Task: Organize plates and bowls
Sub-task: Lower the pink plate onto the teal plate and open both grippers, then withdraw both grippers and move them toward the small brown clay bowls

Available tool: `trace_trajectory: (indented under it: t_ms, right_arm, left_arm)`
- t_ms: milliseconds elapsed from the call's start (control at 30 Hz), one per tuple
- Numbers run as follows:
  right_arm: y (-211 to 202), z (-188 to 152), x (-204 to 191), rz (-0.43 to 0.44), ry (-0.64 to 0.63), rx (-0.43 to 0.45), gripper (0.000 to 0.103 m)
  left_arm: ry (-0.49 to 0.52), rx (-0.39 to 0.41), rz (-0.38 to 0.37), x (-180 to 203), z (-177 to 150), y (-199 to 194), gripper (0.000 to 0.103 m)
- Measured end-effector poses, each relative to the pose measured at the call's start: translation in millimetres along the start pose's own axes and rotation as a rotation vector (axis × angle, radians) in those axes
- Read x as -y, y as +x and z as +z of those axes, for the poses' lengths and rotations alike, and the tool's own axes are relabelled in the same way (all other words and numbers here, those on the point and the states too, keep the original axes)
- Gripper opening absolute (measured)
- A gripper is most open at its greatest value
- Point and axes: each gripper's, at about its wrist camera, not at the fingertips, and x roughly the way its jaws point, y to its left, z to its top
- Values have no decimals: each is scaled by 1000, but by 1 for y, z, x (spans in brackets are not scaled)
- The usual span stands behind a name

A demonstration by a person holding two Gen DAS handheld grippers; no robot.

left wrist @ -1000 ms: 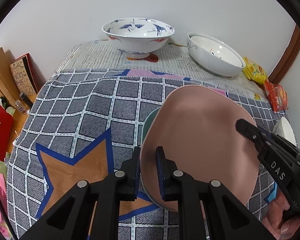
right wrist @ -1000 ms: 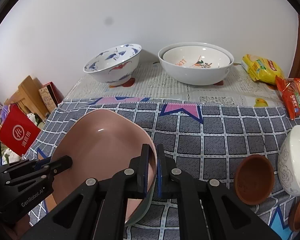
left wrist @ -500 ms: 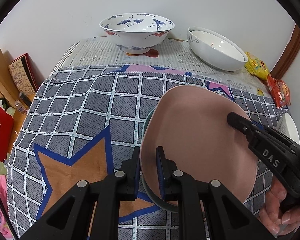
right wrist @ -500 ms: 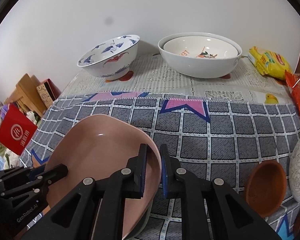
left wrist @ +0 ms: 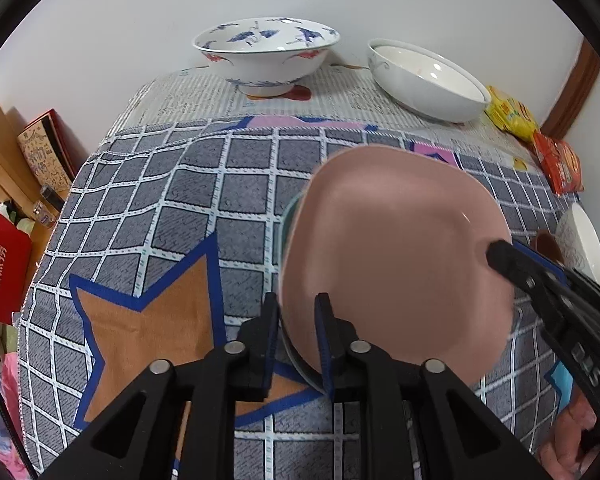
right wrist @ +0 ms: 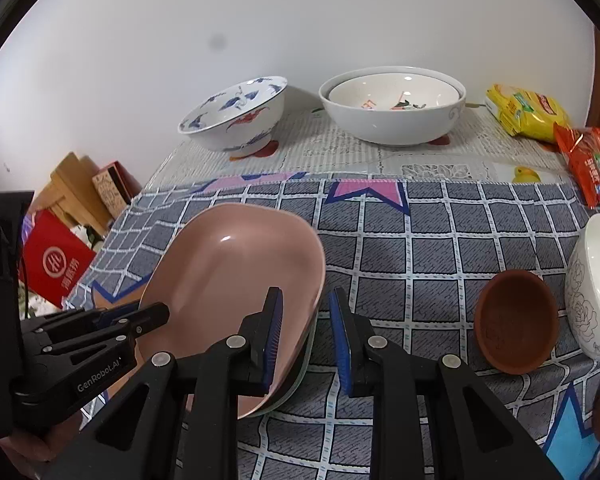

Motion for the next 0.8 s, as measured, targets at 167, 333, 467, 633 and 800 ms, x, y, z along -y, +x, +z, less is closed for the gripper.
trace_trajectory:
  t_ms: [167, 333, 467, 633, 800]
  right_arm:
    - [11, 5, 3, -27, 14, -11, 7]
    - [5, 9, 6, -6, 38, -12, 9]
    - [-23, 11, 10, 9, 29, 26, 20]
    - [-60, 8, 20, -18, -1, 67, 30]
    - [-103, -9, 40, -77, -37, 118, 40]
  left_arm:
    - [24, -13, 4, 3, -6, -6, 23]
    - [35, 15, 12, 2, -4, -23, 29]
    - [48, 57, 5, 6, -1, -44, 37]
    - [58, 97, -18, 22, 4, -64, 46]
    - [75, 117, -67, 52, 6, -66, 47]
